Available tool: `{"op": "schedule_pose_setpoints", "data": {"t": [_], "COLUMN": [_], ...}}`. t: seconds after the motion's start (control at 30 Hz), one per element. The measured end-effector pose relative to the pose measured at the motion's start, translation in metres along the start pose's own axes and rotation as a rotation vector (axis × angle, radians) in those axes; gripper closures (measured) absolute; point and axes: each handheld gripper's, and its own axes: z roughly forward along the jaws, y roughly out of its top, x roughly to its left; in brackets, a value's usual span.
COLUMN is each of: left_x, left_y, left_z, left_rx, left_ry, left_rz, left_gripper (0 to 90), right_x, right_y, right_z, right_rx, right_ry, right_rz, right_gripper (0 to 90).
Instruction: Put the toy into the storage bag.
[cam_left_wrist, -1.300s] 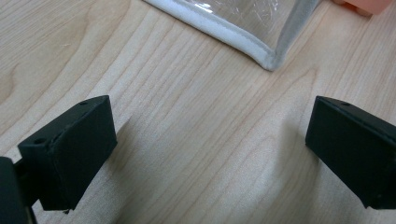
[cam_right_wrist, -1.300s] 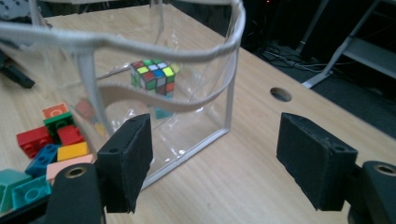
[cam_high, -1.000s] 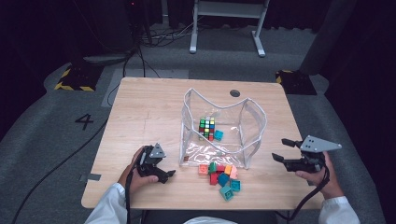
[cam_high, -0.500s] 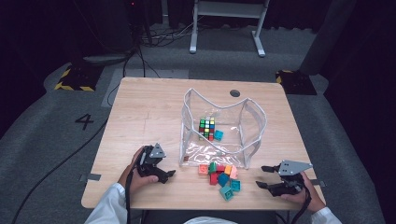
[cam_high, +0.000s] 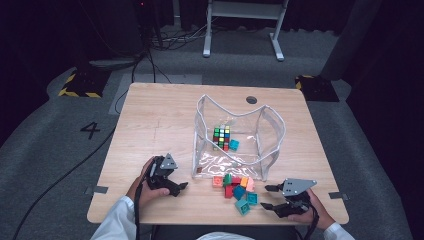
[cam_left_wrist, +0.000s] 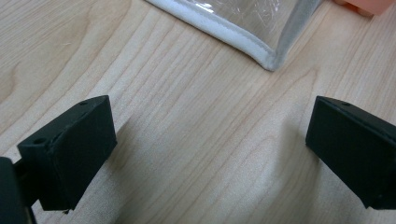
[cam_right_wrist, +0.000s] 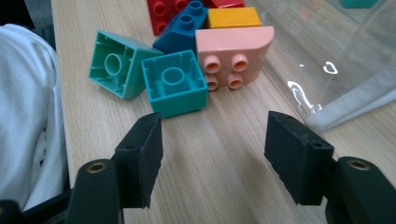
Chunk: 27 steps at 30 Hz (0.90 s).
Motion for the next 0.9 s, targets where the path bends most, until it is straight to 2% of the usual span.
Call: {"op": "schedule_pose_setpoints", "data": {"t": [0.13,0.4,0.5,0.73,0.9], "left_x": [0.000,0.000,0.000,0.000,0.000], "left_y": [0.000,0.000,0.000,0.000,0.000], "left_z": [0.000,0.000,0.000,0.000,0.000], "left_rx": [0.000,0.000,0.000,0.000,-0.001], "left_ry": [0.000,0.000,0.001,0.000,0.000], "left_rz": [0.000,0.000,-0.001,-0.001,-0.001], "left_gripper": [1.7,1.7,1.7,1.7,1.7], "right_x": [0.003,0.010,0.014,0.018,0.022], "right_y": [0.004,0.011,0.013,0.016,0.017], "right_z": [0.005,0.017,0.016,0.015,0.023], "right_rx": [-0.008,0.016,0.011,-0.015,0.017], "right_ry": [0.016,0.050,0.053,0.045,0.045], "right_rz": [-0.018,-0.037,-0.071,-0.058,-0.051], "right_gripper": [39.0,42.2,41.6,41.8,42.4]}}
